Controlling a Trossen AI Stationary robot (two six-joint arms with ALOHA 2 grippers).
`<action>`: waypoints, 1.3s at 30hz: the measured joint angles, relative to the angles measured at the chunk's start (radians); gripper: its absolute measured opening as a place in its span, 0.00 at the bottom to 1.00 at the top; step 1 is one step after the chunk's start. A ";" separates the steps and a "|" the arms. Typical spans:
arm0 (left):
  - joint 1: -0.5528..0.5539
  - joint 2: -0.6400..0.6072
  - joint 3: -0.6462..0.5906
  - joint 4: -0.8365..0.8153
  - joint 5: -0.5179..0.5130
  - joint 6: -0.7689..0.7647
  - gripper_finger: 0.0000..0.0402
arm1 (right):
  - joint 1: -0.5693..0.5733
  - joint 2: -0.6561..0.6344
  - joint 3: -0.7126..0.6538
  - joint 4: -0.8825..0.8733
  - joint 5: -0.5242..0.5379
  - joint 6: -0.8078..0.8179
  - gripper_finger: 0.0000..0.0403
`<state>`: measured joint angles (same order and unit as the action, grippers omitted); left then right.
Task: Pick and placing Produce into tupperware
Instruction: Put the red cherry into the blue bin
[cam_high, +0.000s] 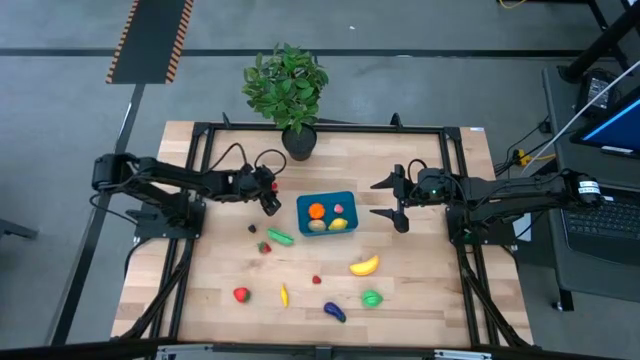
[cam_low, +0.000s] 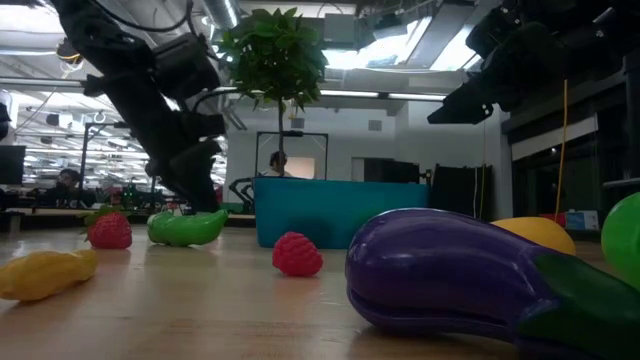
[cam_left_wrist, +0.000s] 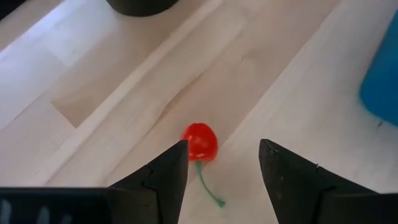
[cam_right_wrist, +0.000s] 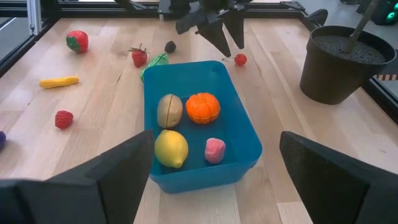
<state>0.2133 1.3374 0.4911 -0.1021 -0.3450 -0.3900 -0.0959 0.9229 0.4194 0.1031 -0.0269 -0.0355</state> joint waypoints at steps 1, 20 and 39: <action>0.001 0.009 0.002 0.000 0.000 0.006 0.47 | 0.000 0.000 0.000 0.000 0.000 0.000 0.86; 0.049 0.091 0.005 0.010 0.052 0.008 0.47 | 0.000 0.000 0.000 -0.002 0.000 0.000 0.86; 0.051 0.143 0.008 0.007 0.094 0.009 0.33 | 0.000 0.000 0.000 -0.003 0.000 0.000 0.86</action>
<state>0.2646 1.4805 0.4988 -0.0956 -0.2514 -0.3814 -0.0959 0.9227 0.4195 0.1005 -0.0269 -0.0353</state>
